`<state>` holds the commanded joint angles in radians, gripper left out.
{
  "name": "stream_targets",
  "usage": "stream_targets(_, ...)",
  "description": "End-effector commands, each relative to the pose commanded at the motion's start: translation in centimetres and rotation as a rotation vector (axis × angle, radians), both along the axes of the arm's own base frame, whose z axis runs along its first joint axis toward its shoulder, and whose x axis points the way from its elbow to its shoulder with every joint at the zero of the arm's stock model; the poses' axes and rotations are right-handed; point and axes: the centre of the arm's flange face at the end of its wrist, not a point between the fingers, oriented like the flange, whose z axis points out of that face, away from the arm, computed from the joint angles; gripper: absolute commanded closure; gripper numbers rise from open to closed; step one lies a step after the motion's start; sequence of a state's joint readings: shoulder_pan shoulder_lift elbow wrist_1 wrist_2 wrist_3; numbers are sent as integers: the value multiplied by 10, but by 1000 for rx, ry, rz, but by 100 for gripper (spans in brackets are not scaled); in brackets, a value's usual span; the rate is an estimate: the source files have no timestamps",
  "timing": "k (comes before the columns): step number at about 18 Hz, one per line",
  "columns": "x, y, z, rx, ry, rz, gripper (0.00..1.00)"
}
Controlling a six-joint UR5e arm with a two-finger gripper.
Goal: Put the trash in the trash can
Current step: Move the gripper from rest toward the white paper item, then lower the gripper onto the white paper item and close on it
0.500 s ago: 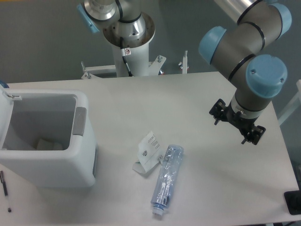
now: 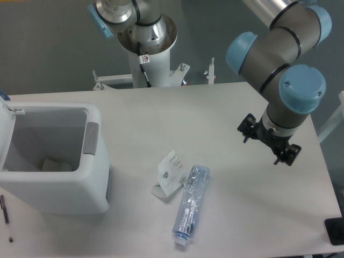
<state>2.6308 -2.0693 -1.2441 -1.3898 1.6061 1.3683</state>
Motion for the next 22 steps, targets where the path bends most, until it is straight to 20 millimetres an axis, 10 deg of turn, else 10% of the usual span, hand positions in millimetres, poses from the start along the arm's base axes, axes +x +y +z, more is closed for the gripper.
stream_targets(8,20,-4,-20,27,-73,48,0)
stream_targets(22,124,14,-76,154,-133,182,0)
